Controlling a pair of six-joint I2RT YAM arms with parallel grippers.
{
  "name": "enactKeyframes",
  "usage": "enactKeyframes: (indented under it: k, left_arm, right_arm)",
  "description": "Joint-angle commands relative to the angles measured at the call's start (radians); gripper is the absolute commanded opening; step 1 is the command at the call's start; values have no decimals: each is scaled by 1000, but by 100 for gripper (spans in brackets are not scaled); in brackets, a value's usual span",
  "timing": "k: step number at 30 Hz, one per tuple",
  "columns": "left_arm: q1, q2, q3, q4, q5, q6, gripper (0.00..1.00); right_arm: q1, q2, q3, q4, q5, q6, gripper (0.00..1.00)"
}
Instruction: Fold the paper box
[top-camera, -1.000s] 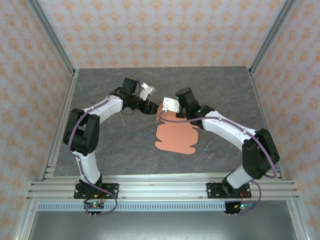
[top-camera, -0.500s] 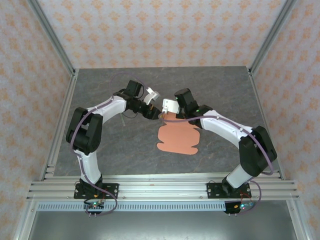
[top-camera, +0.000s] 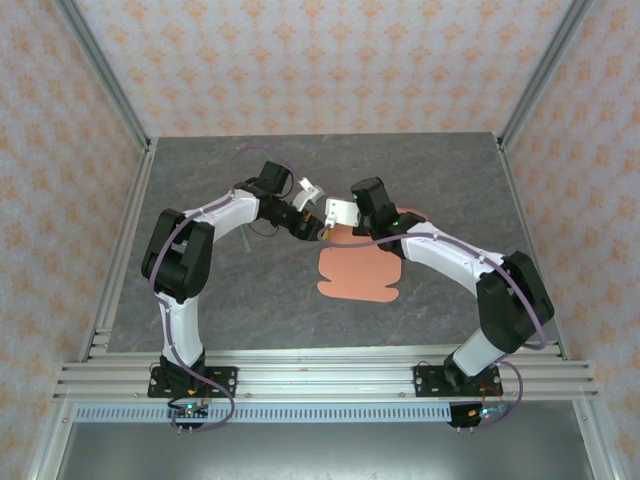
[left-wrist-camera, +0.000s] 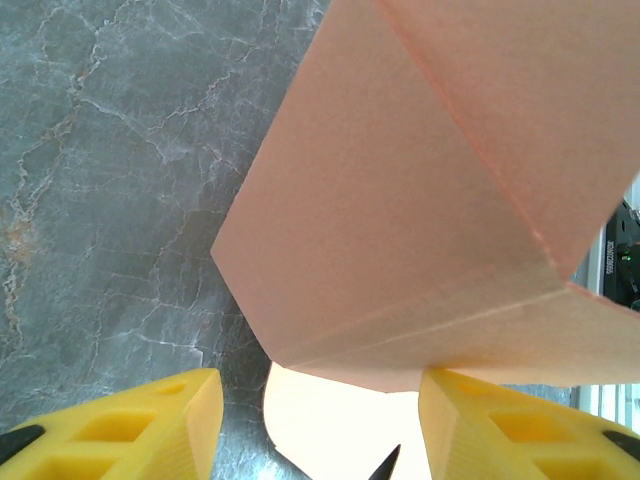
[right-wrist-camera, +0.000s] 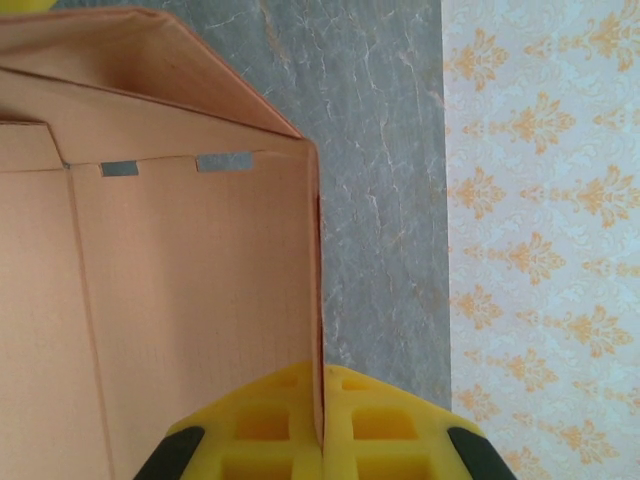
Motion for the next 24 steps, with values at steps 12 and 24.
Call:
enactKeyframes:
  k: [12,24]
  left_arm:
    - [-20,75,90,-23,27,28,55]
    - [-28,88,65,68,52,-8,53]
  right_arm:
    - [-18,35,-145,279,-22,-111,0]
    - [-41,39,-179,335,-50,-143,0]
